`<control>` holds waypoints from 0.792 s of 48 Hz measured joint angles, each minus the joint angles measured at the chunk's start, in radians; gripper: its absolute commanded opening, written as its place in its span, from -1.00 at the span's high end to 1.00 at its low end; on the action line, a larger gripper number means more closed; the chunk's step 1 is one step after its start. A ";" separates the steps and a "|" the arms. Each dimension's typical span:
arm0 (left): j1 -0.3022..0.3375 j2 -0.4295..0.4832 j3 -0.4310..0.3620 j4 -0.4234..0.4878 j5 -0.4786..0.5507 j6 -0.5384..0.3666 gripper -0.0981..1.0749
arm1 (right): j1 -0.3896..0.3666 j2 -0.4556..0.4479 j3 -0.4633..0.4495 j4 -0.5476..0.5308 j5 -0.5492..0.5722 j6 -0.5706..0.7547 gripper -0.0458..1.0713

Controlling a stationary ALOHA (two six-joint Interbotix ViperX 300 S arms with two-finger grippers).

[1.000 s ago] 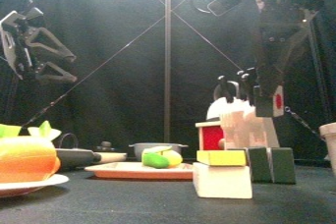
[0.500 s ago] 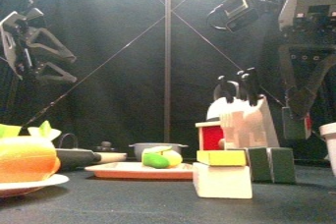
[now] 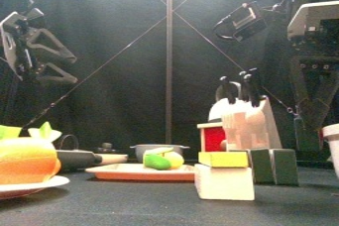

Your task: Place green sushi piece right of plate

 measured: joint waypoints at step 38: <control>0.000 0.000 0.000 0.002 0.000 -0.002 -0.81 | -0.003 0.048 -0.009 0.038 -0.071 0.000 -0.20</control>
